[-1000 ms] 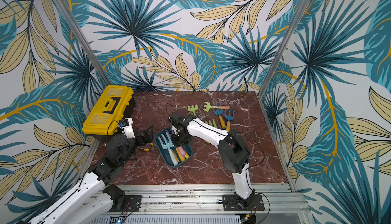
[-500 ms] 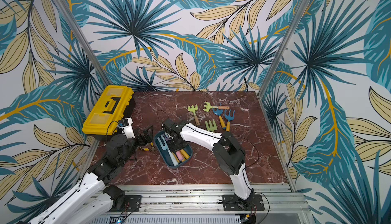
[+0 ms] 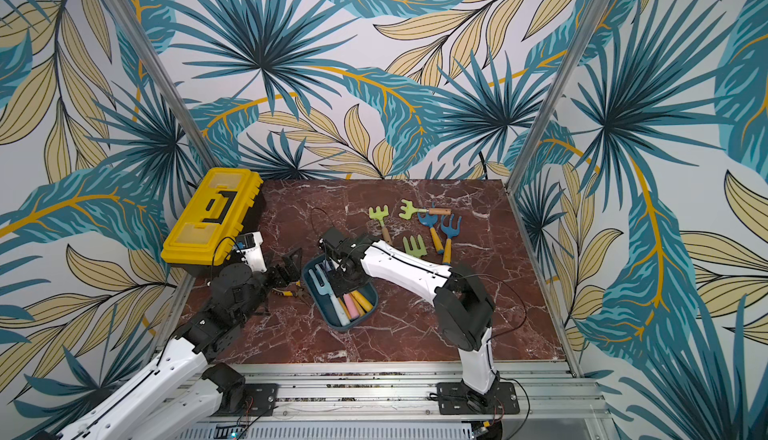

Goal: Put the rake into the storage box
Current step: Place the rake in the storage box, then adjust the storage box at the center of the board.

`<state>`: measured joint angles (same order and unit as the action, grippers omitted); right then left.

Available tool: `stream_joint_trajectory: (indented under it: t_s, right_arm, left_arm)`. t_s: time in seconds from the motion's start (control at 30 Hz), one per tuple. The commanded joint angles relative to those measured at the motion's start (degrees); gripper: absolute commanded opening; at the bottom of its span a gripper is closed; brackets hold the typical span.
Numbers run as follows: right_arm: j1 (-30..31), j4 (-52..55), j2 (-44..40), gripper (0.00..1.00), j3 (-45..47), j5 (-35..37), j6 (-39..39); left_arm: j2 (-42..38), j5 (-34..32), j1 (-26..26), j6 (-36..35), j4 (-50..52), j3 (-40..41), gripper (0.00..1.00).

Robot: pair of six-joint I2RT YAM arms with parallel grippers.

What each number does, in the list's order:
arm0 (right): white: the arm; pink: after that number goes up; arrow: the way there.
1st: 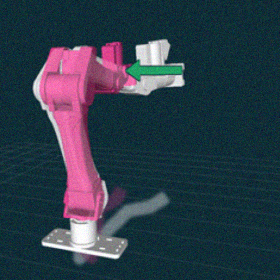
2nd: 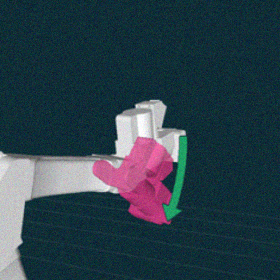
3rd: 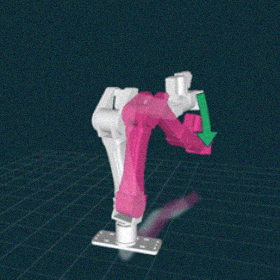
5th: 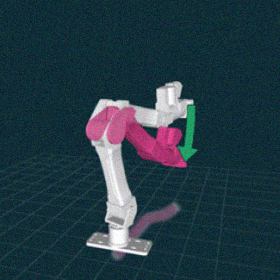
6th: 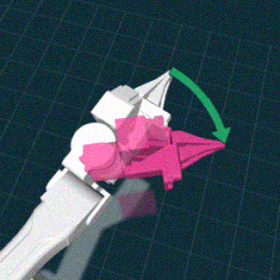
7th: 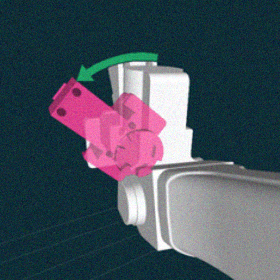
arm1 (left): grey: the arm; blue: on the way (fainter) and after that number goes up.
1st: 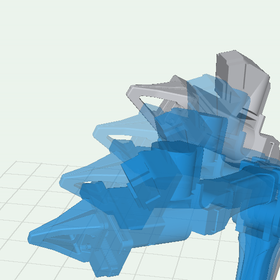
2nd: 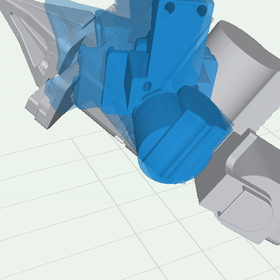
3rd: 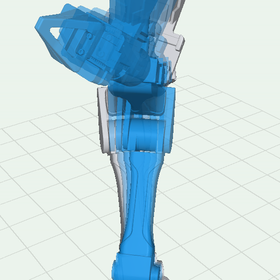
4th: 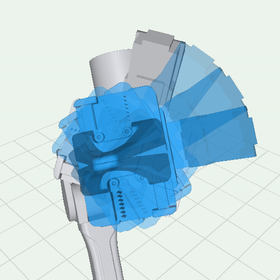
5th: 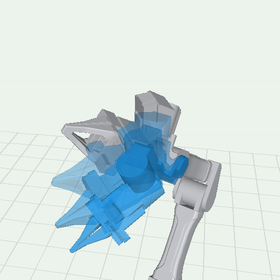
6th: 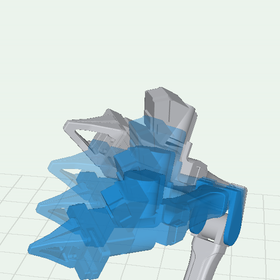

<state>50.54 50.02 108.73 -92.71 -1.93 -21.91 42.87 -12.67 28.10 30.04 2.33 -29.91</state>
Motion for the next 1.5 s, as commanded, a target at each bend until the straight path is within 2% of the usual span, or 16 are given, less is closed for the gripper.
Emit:
stream_joint_trajectory:
  t_s: [0.0, 0.2, 0.47, 0.73, 1.03, 1.07, 1.23, 1.47]
  right_arm:
    - [-0.9, 1.0, -4.1, 0.52, 1.8, 2.1, -0.8]
    - [-5.9, -1.2, -7.2, 0.54, 6.2, 1.9, -0.5]
    - [-11.9, -10.9, -6.5, 0.55, 13.8, -9.2, -0.8]
    - [-11.3, -20.5, -5.8, 0.62, 21.6, -19.5, -4.4]
    - [-4.9, -27.0, -9.5, 0.62, 26.9, -22.6, -8.5]
    - [-4.8, -27.1, -10.2, 0.62, 27.4, -22.0, -8.8]
    - [-6.7, -23.6, -18.5, 0.66, 29.9, -10.3, -9.5]
    - [-17.4, -22.6, -31.3, 0.78, 35.0, -5.1, -8.7]
  left_arm:
    - [0.8, 0.1, 0.2, -0.2, -1.1, 1.4, 1.0]
    - [3.6, -0.1, 0.1, -0.5, -2.4, 1.5, 1.0]
    - [6.7, -0.4, 0.1, -0.7, -3.4, 1.3, 1.0]
    - [9.8, 0.0, 0.1, -0.7, -4.6, 1.1, 1.0]
    - [11.6, 1.3, 0.1, 0.0, -4.7, 0.3, 1.0]
    - [11.7, 1.3, 0.1, 0.3, -4.7, 0.2, 1.0]
    - [13.1, 4.3, 0.1, 4.7, -3.0, -2.1, 1.0]
    - [18.7, 7.2, 2.8, 13.1, 4.8, -11.0, 1.0]
